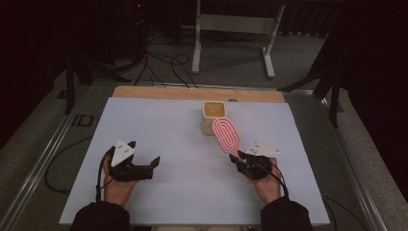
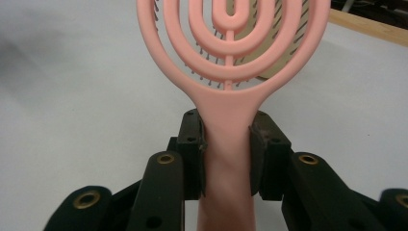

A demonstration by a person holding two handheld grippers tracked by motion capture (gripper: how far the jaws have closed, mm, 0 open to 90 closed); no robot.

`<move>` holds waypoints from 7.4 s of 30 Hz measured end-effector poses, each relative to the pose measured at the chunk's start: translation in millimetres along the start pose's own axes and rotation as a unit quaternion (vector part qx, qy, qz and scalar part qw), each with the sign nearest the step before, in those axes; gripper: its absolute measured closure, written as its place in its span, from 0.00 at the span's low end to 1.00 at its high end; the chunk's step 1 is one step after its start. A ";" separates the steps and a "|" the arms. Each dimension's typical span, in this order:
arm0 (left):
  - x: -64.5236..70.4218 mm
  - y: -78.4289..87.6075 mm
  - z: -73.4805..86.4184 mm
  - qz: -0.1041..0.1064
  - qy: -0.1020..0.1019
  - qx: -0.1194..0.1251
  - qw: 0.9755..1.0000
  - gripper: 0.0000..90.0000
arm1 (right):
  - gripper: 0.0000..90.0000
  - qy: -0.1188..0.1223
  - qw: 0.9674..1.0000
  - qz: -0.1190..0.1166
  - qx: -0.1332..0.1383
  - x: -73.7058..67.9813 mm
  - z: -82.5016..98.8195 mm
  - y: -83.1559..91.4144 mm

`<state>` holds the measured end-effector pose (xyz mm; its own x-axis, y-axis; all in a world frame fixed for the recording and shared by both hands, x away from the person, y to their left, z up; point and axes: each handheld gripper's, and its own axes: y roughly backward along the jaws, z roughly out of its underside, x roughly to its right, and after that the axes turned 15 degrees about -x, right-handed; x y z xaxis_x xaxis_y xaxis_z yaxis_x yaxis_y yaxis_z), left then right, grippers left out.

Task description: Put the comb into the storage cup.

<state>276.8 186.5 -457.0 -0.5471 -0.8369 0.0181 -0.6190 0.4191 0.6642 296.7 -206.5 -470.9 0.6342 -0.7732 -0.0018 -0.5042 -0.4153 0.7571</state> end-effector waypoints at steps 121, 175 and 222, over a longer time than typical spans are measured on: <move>101.3 -92.4 -102.8 0.291 0.069 0.004 0.954 0.71 | 0.78 0.034 0.998 -0.022 0.045 -29.2 -4.4 -5.7; 60.0 -57.9 -126.7 0.240 0.072 0.057 0.966 0.72 | 0.10 -0.030 0.995 0.003 0.098 20.6 32.6 29.4; 31.0 -44.9 -150.3 0.219 0.080 0.094 0.968 0.72 | 0.11 -0.057 0.990 0.022 0.129 28.6 80.1 31.9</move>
<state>372.3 88.8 -373.9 -0.6956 -0.6021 0.3920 -0.4475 0.7899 0.4193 251.8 -280.3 -499.2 0.5464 -0.8356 -0.0576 -0.6719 -0.4783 0.5655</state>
